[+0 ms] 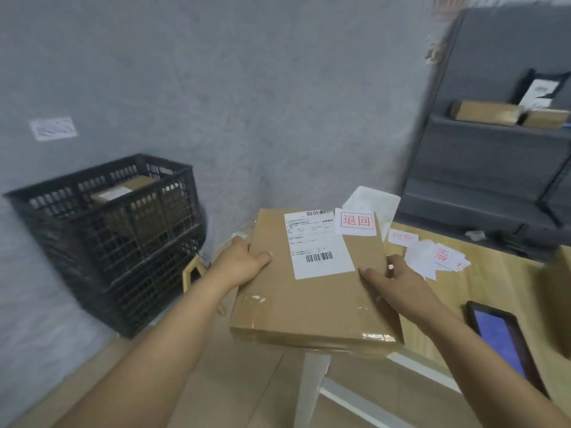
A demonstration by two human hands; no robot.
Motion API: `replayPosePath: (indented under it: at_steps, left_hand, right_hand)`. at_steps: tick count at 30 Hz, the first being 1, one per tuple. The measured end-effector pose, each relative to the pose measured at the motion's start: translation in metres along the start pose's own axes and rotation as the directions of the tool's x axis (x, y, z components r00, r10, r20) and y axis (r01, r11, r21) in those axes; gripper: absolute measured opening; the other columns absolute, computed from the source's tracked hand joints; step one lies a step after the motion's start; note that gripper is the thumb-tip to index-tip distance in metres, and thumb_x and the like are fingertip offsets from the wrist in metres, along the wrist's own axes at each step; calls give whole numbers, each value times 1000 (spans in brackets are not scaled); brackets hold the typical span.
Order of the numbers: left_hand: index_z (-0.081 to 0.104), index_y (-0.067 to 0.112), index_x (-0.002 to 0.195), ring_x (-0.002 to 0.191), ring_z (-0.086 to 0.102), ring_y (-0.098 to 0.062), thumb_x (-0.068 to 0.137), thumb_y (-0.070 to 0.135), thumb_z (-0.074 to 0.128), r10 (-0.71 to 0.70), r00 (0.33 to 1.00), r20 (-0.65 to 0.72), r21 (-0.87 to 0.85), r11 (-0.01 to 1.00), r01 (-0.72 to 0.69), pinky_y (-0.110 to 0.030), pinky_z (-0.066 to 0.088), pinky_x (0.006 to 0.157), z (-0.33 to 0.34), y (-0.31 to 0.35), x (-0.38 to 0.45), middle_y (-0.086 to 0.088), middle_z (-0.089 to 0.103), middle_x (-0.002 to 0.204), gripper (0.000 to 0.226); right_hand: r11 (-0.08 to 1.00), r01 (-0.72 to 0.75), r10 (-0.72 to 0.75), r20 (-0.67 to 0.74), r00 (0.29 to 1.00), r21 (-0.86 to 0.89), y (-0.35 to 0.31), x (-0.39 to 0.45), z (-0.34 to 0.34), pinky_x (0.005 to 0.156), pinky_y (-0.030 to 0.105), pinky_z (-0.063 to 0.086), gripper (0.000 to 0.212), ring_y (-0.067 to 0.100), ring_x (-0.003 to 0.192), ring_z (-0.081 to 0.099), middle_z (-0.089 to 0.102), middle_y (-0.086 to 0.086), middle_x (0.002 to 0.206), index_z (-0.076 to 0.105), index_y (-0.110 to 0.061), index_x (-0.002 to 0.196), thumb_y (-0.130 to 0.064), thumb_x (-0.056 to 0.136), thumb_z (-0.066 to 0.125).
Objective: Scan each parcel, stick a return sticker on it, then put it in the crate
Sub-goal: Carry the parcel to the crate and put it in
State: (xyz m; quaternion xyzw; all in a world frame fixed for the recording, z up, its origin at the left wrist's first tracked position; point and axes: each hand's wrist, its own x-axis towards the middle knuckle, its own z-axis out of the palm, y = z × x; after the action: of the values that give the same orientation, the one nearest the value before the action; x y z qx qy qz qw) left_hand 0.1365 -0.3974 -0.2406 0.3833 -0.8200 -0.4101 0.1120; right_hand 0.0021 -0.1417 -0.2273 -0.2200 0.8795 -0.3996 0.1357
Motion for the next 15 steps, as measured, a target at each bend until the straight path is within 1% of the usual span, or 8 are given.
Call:
replayPosePath:
  at_steps: [1, 2, 4, 6, 9, 12, 13, 15]
  left_hand:
    - [54, 15, 111, 93, 65, -22, 81, 46, 65, -16, 999, -36, -18, 1000, 15, -34, 53, 82, -13, -9, -4, -2, 68, 102, 44]
    - [52, 18, 107, 92, 64, -20, 81, 46, 65, -34, 997, -70, -29, 999, 32, -34, 51, 81, -27, -18, -7, 0, 66, 100, 40]
    - [49, 23, 105, 87, 61, -16, 82, 47, 64, -62, 990, -129, -45, 997, 57, -30, 46, 69, -56, -37, -11, 5, 62, 95, 37]
    - [49, 24, 105, 84, 61, -14, 83, 46, 63, -89, 983, -161, -87, 993, 76, -29, 45, 66, -85, -55, -12, 6, 62, 94, 35]
    - [49, 26, 108, 85, 62, -15, 85, 44, 63, -110, 973, -201, -139, 987, 83, -30, 46, 66, -127, -82, -3, 5, 62, 99, 33]
    - [48, 28, 110, 85, 60, -14, 84, 43, 63, -102, 958, -267, -148, 987, 64, -27, 43, 63, -174, -113, 17, 5, 59, 101, 33]
    - [47, 30, 111, 85, 59, -13, 84, 42, 64, -99, 955, -280, -149, 987, 58, -26, 42, 63, -191, -123, 24, 5, 58, 102, 34]
    - [49, 29, 118, 87, 59, -13, 82, 42, 65, -94, 949, -300, -157, 986, 49, -27, 41, 64, -227, -144, 42, 6, 60, 105, 41]
  right_hand:
    - [1000, 14, -14, 20, 1000, 18, -10, 1, 13, 76, 35, 49, 44, 18, 82, 66, 65, -2, 95, 47, -17, 117, -46, 87, 59]
    - [999, 28, -29, 38, 999, 27, -20, 2, 25, 79, 36, 49, 45, 21, 85, 66, 65, 0, 99, 46, -17, 118, -46, 87, 59]
    - [997, 63, -66, 68, 995, 40, -42, 5, 51, 80, 36, 49, 46, 23, 86, 66, 65, 2, 102, 46, -16, 120, -45, 87, 59]
    - [993, 102, -107, 92, 990, 62, -67, 8, 76, 74, 33, 48, 44, 20, 80, 67, 65, 2, 100, 46, -15, 118, -43, 87, 60]
    - [985, 152, -160, 104, 982, 82, -108, 18, 115, 69, 32, 49, 38, 14, 70, 67, 64, -2, 93, 47, -16, 112, -41, 87, 60]
    - [982, 178, -184, 115, 976, 65, -151, 34, 162, 56, 23, 40, 34, 4, 66, 61, 63, -7, 86, 47, -19, 109, -43, 88, 58]
    - [980, 180, -190, 121, 974, 85, -166, 40, 179, 59, 25, 42, 34, 6, 68, 62, 63, -6, 86, 46, -19, 110, -43, 88, 58]
    - [976, 180, -196, 135, 971, 123, -198, 52, 215, 71, 32, 47, 34, 12, 74, 64, 61, -6, 88, 45, -18, 109, -42, 89, 57]
